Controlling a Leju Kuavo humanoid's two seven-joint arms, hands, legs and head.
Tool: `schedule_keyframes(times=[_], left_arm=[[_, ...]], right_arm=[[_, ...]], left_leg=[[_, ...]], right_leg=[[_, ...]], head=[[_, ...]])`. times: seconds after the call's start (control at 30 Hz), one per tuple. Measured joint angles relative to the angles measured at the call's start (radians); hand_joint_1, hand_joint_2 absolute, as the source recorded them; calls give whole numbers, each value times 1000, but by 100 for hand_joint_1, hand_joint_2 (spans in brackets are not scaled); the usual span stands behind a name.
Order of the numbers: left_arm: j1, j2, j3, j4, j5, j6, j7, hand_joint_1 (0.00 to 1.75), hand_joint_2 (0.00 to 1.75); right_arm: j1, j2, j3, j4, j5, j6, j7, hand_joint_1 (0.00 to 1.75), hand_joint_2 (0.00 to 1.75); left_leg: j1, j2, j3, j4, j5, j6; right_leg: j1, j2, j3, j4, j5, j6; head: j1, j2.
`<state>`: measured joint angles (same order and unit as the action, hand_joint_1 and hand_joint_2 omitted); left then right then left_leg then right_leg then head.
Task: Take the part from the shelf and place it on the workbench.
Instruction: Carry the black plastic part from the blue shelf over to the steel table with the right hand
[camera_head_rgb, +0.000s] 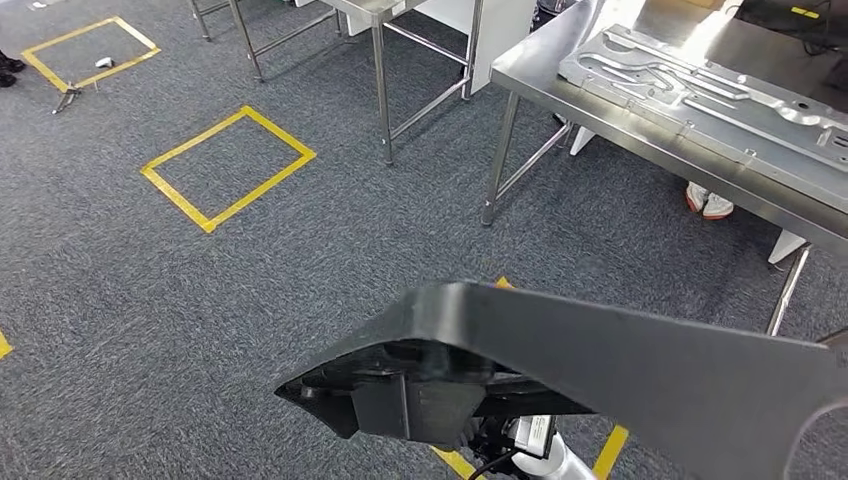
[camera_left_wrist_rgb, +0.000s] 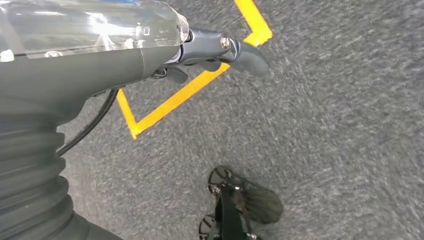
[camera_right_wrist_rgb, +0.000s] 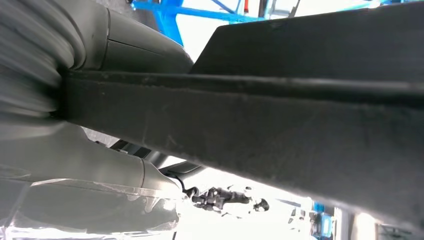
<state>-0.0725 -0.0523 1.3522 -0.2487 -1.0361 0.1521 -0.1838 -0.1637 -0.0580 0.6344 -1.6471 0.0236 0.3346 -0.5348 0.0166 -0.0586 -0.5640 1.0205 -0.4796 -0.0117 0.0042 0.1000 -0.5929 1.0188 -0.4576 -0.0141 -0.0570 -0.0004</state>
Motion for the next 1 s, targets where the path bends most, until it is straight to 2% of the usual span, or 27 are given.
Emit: schedule_keyframes(times=[0.03,0.07,0.1,0.17,0.23,0.27,0.3,0.33,0.4,0.43,0.47,0.5,0.53,0.57,0.6,0.63,0.7,0.77,0.8,0.87,0.9,1.0], left_arm=[[-1,0,0,0,2,0,0,0,175],[-2,0,0,0,3,0,0,0,175],[-4,-1,0,0,5,0,0,0,175],[-4,-1,0,0,6,0,-1,0,175],[-1,-1,0,0,7,1,-1,0,175],[0,-1,0,0,7,1,-1,0,175],[0,-1,0,0,8,1,-2,0,175],[-1,-1,0,0,8,2,-2,0,175],[-2,-4,0,0,8,2,-3,0,175],[-2,-5,0,0,8,3,-4,0,175],[-2,-7,0,0,8,3,-4,0,175],[-2,-8,0,0,7,3,-5,0,175],[-3,-8,0,0,5,2,-6,0,175],[-4,-9,0,0,3,0,-6,0,175],[-6,-9,0,0,0,-3,-6,0,175],[-7,-9,0,0,-4,-7,-6,0,175],[-5,-9,0,0,-8,-11,-3,0,175],[-3,-9,0,0,-9,-13,-1,0,175],[-3,-9,0,0,-9,-13,-1,0,175],[-3,-9,0,0,-8,-13,-1,0,175],[-2,-9,0,0,-7,-13,-1,0,175],[-3,-9,0,0,-2,-15,-2,0,175]], right_arm=[[0,1,0,-1,-3,2,-1,175,175],[-1,2,0,-1,-5,3,-1,175,175],[-3,2,0,-2,-7,5,-1,175,175],[-7,3,0,-3,-8,7,-1,175,175],[-10,5,0,-3,-9,10,-1,175,175],[-9,5,0,-3,-10,12,-1,175,175],[-10,6,0,-3,-11,14,0,175,175],[-11,6,0,-2,-13,15,2,175,175],[-16,6,0,-2,-16,16,5,175,175],[-21,7,0,-2,-18,16,7,175,175],[-25,7,0,-1,-21,17,8,175,175],[-29,8,0,0,-24,17,8,175,175],[-32,8,0,1,-27,16,9,175,175],[-34,8,-1,2,-30,16,12,175,175],[-37,9,-1,3,-33,15,15,175,175],[-41,10,-1,3,-37,14,19,175,175],[-46,13,-2,3,-44,13,27,175,175],[-45,15,-2,3,-47,12,32,175,175],[-44,15,-2,3,-47,12,32,175,175],[-44,15,-2,3,-47,12,33,175,175],[-42,15,-2,3,-47,12,34,175,175],[-41,15,-1,4,-47,12,36,175,175]], left_leg=[[0,7,0,-1,2,7],[0,16,2,-6,6,14],[1,25,4,-12,9,22],[1,46,7,-19,14,32],[-2,67,5,-20,13,36],[-3,78,5,-20,13,36],[-3,88,5,-19,12,35],[-3,97,6,-19,11,34],[-5,114,10,-19,8,29],[-7,121,11,-18,6,24],[-9,128,13,-17,4,19],[-10,136,14,-17,2,13],[-10,144,17,-18,1,7],[-8,145,18,-16,-3,1],[-6,136,15,-4,-14,-3],[-5,120,4,27,-35,-6],[-3,82,-52,151,-101,-9],[-3,70,-102,256,-146,-11],[-3,69,-112,276,-153,-11],[-3,69,-116,284,-154,-12],[-3,68,-118,283,-144,-12],[3,15,-31,70,-27,-6]], right_leg=[[-1,8,-3,-1,2,6],[-1,4,-5,2,0,12],[0,-11,-12,18,-12,16],[0,-59,-53,107,-64,23],[-6,-85,-116,234,-120,28],[-9,-90,-134,270,-127,30],[-11,-93,-135,270,-116,32],[-13,-98,-113,230,-89,31],[-11,-131,-37,88,-30,26],[-7,-145,-7,31,-13,22],[-2,-156,9,-1,-7,17],[2,-155,12,-10,-9,14],[3,-143,10,-11,-6,9],[1,-134,12,-15,-4,5],[-2,-125,14,-19,-1,-1],[-5,-117,16,-23,2,-7],[-6,-100,17,-25,3,-14],[-4,-87,17,-24,3,-17],[-4,-84,17,-24,3,-17],[-4,-82,17,-24,3,-17],[-4,-75,18,-23,3,-17],[-3,-20,13,-8,-3,-2]], head=[[0,0],[0,0],[0,0],[0,0],[0,0],[0,0],[0,0],[0,0],[0,0],[0,0],[0,0],[0,0],[0,0],[0,0],[0,0],[0,0],[0,0],[0,0],[0,0],[0,0],[0,0],[0,0]])
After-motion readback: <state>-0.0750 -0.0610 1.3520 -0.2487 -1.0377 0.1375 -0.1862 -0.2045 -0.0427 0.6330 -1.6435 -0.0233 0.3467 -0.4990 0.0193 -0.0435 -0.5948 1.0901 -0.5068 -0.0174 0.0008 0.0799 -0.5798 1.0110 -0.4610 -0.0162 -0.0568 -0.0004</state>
